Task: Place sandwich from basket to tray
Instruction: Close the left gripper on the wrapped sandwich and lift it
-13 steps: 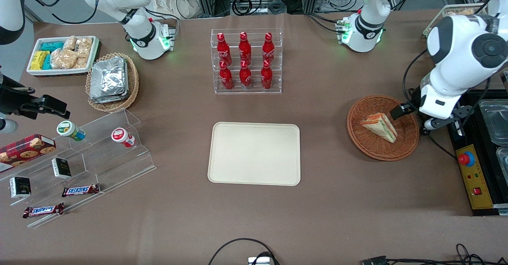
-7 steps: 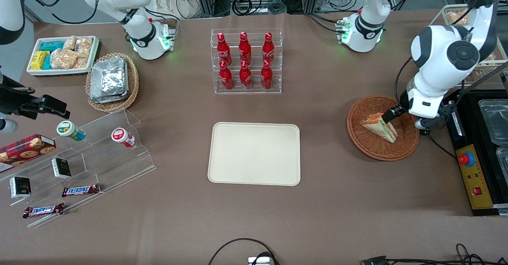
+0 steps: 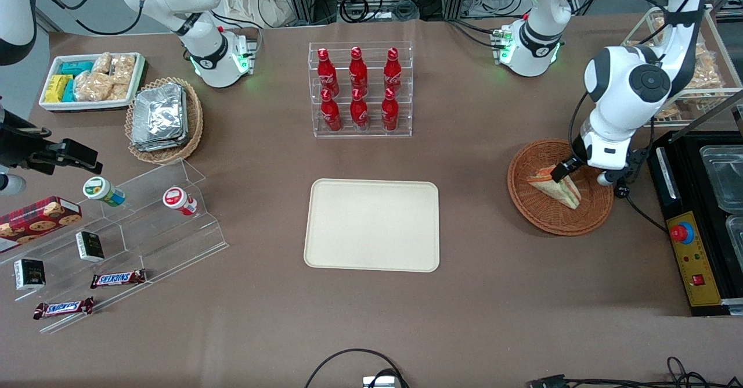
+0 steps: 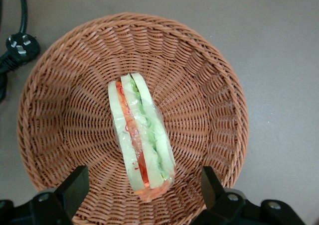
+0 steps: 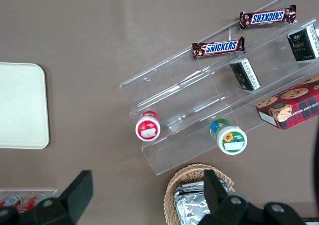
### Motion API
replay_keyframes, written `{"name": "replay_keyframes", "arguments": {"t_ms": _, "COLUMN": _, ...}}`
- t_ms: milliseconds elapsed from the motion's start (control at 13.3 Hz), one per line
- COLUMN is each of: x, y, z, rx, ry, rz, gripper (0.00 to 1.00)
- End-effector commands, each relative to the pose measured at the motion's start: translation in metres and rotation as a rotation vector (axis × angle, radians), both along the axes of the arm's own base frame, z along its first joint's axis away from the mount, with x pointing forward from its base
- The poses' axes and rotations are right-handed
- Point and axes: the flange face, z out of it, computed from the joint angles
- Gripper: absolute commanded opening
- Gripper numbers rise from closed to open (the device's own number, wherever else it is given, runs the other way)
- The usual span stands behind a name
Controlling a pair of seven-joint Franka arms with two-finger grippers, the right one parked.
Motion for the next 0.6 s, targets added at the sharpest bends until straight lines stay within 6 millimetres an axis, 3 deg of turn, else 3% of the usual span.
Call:
{"name": "replay_keyframes", "arguments": {"t_ms": 0, "x": -0.008, "y": 0.001, "z": -0.018, "rx": -0.006, "ry": -0.031, "rz": 0.028, "gripper": 0.99}}
{"name": "replay_keyframes", "arguments": {"t_ms": 527, "x": -0.011, "y": 0.000, "z": -0.057, "rx": -0.023, "ry": -0.064, "rz": 0.053, "gripper": 0.99}}
